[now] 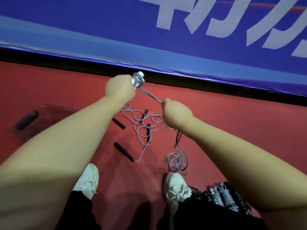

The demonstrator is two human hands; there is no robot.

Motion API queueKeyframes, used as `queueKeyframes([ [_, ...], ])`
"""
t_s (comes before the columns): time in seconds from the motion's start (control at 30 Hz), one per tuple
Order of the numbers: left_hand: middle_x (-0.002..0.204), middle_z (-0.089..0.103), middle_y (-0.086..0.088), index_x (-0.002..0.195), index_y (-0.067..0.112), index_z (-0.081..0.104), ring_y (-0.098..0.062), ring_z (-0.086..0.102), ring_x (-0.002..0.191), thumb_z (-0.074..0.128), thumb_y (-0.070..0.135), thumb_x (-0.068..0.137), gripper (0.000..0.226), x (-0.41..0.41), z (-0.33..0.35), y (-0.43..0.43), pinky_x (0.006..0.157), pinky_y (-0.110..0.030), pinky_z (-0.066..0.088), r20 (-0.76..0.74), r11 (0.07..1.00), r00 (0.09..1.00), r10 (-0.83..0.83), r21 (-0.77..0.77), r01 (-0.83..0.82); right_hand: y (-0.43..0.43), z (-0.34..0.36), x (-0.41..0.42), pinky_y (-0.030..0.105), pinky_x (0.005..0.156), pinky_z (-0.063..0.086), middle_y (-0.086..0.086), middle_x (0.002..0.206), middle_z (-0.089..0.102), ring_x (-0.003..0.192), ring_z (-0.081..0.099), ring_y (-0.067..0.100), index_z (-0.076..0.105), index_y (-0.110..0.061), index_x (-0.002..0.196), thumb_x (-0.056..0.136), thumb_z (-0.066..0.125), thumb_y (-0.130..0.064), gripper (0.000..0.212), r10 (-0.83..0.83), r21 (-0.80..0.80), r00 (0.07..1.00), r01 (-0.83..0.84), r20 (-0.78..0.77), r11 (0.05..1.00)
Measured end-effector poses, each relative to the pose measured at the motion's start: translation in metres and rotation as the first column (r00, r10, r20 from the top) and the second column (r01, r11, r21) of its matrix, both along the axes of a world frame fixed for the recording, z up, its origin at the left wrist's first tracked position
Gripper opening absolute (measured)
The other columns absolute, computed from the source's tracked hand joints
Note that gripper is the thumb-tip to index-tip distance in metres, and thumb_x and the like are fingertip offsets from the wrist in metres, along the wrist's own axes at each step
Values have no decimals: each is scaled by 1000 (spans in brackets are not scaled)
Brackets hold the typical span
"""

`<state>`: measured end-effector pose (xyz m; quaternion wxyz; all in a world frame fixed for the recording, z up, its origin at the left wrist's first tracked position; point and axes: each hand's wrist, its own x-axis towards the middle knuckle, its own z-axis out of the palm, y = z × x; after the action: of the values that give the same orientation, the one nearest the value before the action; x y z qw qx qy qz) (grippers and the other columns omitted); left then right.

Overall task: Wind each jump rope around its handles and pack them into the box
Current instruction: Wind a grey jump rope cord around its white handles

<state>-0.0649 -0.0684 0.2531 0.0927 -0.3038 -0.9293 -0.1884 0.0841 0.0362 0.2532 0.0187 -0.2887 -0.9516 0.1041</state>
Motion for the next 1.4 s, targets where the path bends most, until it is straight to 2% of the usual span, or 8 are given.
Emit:
queueKeyframes([
  [0.1,88,59,-11,94,11,61,-35,58,89,56,25,92,16,-11,-8,-8,65,-32,34,23,999,999,31,-13,-31,13,-3,3,33,72,41,16,110,62,97,60,33,55,-6,118,93,38,-3,31,-80,-96,997,80,10,992],
  [0.27,85,56,-10,87,12,57,-30,47,76,53,28,93,18,-12,-23,-8,64,-32,34,105,997,993,54,-56,-48,28,-10,-1,26,45,26,4,60,40,46,33,16,52,-16,71,99,34,-29,37,-1,-559,1000,-2,-6,829],
  [0.53,85,54,-7,98,9,61,-30,50,79,54,31,94,24,-10,-20,-1,64,-32,34,149,998,986,69,2,-71,38,-15,-1,29,72,44,5,84,66,81,59,24,65,-16,88,100,35,-42,42,128,-102,987,-137,-96,985],
  [0.63,84,55,-7,97,9,61,-29,49,77,54,31,93,23,-9,-19,1,63,-31,34,157,997,985,71,27,-76,41,-17,-6,28,63,43,6,75,60,66,58,25,66,-8,90,102,37,-30,38,13,-335,992,-55,-126,941],
  [0.73,84,56,-8,95,10,61,-30,50,77,54,30,93,21,-7,-15,6,63,-31,33,154,997,987,54,54,-63,36,-14,-7,19,41,31,0,69,49,48,34,11,60,-8,106,103,32,-20,30,-190,-693,979,88,-71,715],
  [0.93,87,61,-10,92,12,60,-30,49,74,55,29,92,17,-5,-21,10,62,-31,33,91,999,995,38,-34,-35,6,-6,-3,26,56,35,5,79,55,73,52,24,61,-12,94,99,36,-13,26,89,-427,996,-91,-25,900],
  [1.1,103,64,-12,106,13,60,-34,58,95,55,25,93,19,13,-18,14,66,-32,34,-20,983,992,-127,-136,123,-5,32,-4,13,39,29,-4,57,43,38,38,5,48,-20,65,100,37,-20,37,244,-373,960,-279,-139,885],
  [1.4,95,66,-6,96,15,59,-32,58,94,58,27,90,13,42,-12,10,69,-34,40,-16,773,827,-562,-366,519,28,62,11,15,36,19,-2,52,31,33,25,6,48,-15,69,102,36,-24,36,52,-577,983,-145,-173,804],
])
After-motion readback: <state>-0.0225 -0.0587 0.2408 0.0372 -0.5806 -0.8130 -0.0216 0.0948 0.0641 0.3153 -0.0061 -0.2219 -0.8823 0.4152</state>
